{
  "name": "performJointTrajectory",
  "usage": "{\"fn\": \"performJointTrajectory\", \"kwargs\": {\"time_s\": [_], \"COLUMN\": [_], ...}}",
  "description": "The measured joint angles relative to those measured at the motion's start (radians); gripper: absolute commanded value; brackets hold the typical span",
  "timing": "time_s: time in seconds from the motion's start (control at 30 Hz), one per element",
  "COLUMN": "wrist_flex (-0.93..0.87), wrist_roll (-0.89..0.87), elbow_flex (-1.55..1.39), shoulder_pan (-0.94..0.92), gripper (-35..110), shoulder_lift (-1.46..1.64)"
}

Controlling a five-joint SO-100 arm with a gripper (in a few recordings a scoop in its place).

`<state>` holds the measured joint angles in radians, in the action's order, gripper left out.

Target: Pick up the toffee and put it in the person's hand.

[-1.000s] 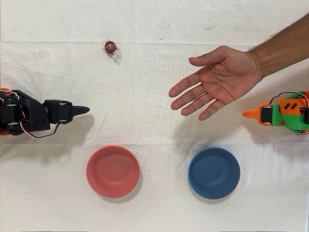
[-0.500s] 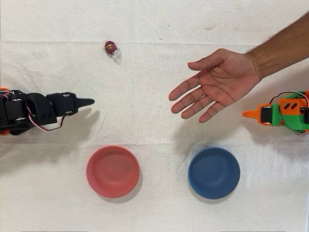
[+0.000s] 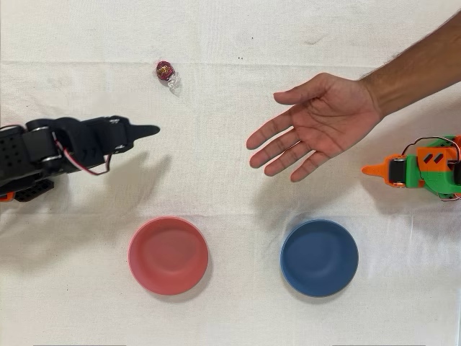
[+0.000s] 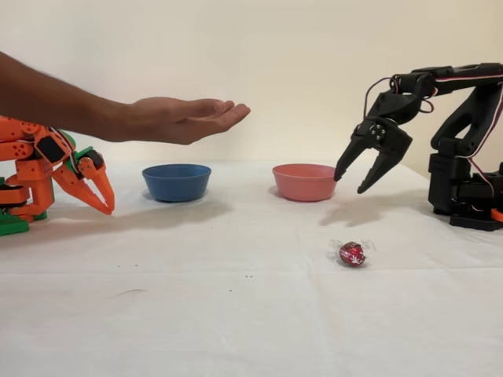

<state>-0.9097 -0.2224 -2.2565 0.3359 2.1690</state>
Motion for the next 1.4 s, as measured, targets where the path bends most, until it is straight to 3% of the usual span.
{"fn": "performJointTrajectory", "kwargs": {"time_s": [0.8,1.4], "wrist_flex": [-0.028,0.057], "wrist_roll": [0.011,-0.018], "elbow_flex": [0.471,0.428], "shoulder_pan": [0.109,0.175], "gripper": [23,23], "shoulder_lift": [-0.575,-0.67]}}
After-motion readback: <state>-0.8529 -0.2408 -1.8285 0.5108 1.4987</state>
